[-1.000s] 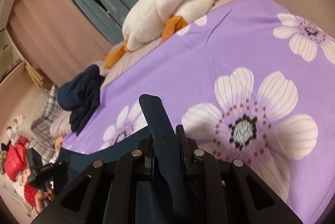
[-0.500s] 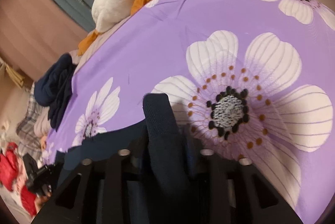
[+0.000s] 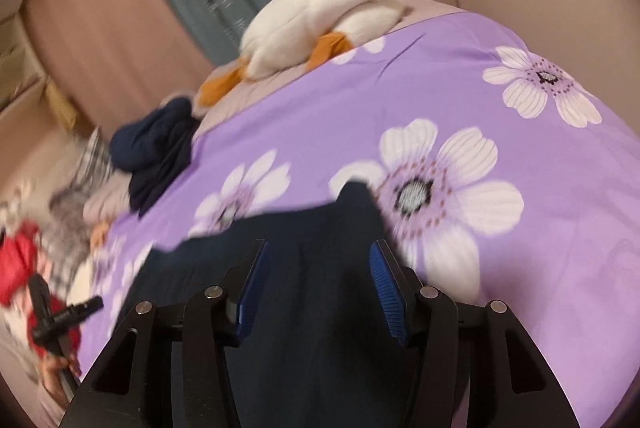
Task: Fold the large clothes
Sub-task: 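Lay the jacket down flat with both tools and open them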
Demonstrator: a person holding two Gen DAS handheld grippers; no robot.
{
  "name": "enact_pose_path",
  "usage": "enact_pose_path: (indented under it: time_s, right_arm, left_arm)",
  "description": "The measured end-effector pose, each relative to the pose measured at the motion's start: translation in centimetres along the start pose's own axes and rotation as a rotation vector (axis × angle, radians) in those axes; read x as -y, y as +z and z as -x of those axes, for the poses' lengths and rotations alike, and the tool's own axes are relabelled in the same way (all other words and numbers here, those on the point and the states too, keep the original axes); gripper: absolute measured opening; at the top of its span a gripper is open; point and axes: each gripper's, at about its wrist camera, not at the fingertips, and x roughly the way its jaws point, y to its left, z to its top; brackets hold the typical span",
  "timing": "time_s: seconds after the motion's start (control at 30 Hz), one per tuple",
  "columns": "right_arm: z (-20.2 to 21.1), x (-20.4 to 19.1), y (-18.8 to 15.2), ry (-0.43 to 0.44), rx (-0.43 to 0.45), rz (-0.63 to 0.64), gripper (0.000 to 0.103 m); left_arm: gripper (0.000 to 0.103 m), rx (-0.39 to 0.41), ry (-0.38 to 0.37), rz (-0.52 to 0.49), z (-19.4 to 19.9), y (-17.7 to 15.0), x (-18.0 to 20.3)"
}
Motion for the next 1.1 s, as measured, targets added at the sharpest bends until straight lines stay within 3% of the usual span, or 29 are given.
enact_pose_path:
  time_s: [0.17, 0.27, 0.37, 0.67, 0.83, 0.93, 1.1]
  right_arm:
    - [0.0, -3.4, -5.9, -0.026, -0.105, 0.157, 0.054]
    - [-0.8, -3.9, -9.3, -0.074, -0.177, 0.21, 0.051]
    - [-0.8, -3.2, -10.9, -0.12, -0.161, 0.235, 0.051]
    - [-0.7, 0.8, -11.4, -0.104, -0.147, 0.105, 0.051]
    - [0.4, -0.8, -11.6, -0.141, -0.16, 0.109, 0.051]
    - [1.5, -2.2, -11.5, -0.151, -0.132, 0.148, 0.051]
    - [1.8, -5.5, -10.8, -0.077, -0.091, 0.184, 0.051]
  left_arm:
    - [0.05, 0.012, -0.022, -0.107, 1.9, -6.7, 3.6]
    - [0.05, -0.04, -0.023, -0.066, 0.7, -9.0, 3.1]
    - [0.052, -0.057, -0.005, -0.05, 0.0, -9.8, 2.5]
    - [0.052, -0.07, 0.047, -0.054, -1.2, -10.7, 2.7]
    - [0.051, -0.048, 0.097, -0.059, -0.1, -10.8, 3.4]
    - [0.056, -0.018, 0.106, -0.096, 0.8, -10.7, 4.7]
    - [0.066, 0.028, 0.115, -0.178, 1.4, -10.3, 8.2]
